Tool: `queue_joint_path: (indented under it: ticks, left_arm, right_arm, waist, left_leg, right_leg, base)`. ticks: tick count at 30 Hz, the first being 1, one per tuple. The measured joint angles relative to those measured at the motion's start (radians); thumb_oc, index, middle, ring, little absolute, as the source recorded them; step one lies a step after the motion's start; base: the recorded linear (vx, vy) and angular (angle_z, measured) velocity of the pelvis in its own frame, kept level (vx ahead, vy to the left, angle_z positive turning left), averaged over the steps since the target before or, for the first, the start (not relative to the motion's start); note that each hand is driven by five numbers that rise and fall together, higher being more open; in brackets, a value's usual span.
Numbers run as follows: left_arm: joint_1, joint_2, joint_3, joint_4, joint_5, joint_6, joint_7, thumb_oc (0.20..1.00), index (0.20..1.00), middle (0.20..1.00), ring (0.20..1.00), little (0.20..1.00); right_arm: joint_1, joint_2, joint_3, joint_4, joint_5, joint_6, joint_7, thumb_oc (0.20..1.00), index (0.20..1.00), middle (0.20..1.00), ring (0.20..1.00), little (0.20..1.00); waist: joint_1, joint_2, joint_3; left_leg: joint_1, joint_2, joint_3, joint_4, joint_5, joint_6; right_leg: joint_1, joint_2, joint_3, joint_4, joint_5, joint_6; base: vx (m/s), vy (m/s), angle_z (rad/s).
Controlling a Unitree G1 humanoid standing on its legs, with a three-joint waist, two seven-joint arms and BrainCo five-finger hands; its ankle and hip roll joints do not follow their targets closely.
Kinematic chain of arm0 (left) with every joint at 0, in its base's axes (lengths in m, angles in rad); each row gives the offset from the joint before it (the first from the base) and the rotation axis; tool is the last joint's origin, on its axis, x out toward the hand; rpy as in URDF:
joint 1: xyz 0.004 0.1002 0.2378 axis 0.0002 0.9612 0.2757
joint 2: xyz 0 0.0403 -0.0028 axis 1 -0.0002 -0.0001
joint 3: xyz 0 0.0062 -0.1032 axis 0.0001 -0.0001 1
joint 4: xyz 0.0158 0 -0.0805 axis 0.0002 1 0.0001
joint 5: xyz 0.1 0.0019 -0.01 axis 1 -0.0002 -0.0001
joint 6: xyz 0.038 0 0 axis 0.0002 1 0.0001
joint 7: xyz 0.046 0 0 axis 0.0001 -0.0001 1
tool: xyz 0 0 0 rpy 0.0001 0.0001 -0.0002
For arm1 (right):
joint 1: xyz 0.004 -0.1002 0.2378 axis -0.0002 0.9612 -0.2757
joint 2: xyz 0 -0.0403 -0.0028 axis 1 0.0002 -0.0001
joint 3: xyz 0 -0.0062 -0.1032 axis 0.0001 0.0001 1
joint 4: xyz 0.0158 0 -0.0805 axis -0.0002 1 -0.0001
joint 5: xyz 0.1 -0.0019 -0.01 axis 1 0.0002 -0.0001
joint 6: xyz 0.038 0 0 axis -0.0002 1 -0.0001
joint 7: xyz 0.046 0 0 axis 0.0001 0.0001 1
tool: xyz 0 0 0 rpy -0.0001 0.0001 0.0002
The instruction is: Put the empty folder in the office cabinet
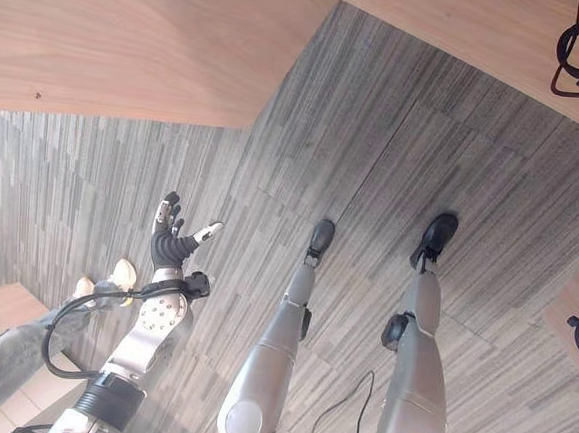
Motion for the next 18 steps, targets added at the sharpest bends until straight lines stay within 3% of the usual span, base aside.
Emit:
queue_joint_path:
  ticks: [11, 16, 17, 18]
  left_arm:
    - [0.000, 0.000, 0.000, -0.003, 0.000, 0.000, -0.009, 1.000, 1.000, 1.000, 1.000, 1.000]
    - [0.002, 0.004, 0.005, -0.002, 0.000, 0.000, -0.016, 1.000, 1.000, 1.000, 1.000, 1.000]
    - [0.002, 0.006, 0.007, -0.003, 0.001, 0.000, -0.018, 1.000, 1.000, 1.000, 1.000, 1.000]
    - [0.002, 0.006, 0.007, -0.003, 0.001, 0.000, -0.018, 1.000, 1.000, 1.000, 1.000, 1.000]
  right_arm:
    - [0.000, -0.029, 0.006, 0.009, 0.011, -0.007, 0.020, 0.200, 0.200, 0.200, 0.200, 0.200]
    - [0.047, -0.030, 0.095, -0.111, -0.031, -0.009, 0.073, 0.200, 0.200, 0.200, 0.200, 0.200]
    - [0.067, -0.024, 0.122, -0.160, -0.038, -0.009, 0.094, 1.000, 1.000, 1.000, 1.000, 1.000]
    - [0.078, -0.021, 0.137, -0.181, -0.046, -0.008, 0.105, 1.000, 1.000, 1.000, 1.000, 1.000]
  waist:
    - [-0.002, 0.000, 0.000]
    - [-0.011, 0.000, 0.000]
    - [-0.015, 0.000, 0.000]
    - [-0.015, 0.000, 0.000]
  left_leg:
    - [-0.006, 0.001, 0.000, 0.001, 0.000, 0.000]
    - [-0.005, 0.001, 0.002, 0.001, 0.000, 0.000]
    - [-0.004, 0.002, 0.009, 0.001, 0.000, 0.000]
    - [-0.002, 0.002, 0.013, 0.001, 0.000, 0.000]
  right_leg:
    - [-0.006, 0.000, 0.000, 0.000, 0.000, 0.000]
    - [-0.006, 0.003, 0.001, 0.000, 0.000, 0.000]
    - [-0.007, 0.004, 0.004, 0.000, 0.000, 0.000]
    - [-0.006, 0.005, 0.006, 0.000, 0.000, 0.000]
  base:
    - [0.00, 0.000, 0.00]
    - [0.00, 0.002, -0.01]
    - [-0.01, 0.013, -0.04]
    - [-0.01, 0.012, -0.06]
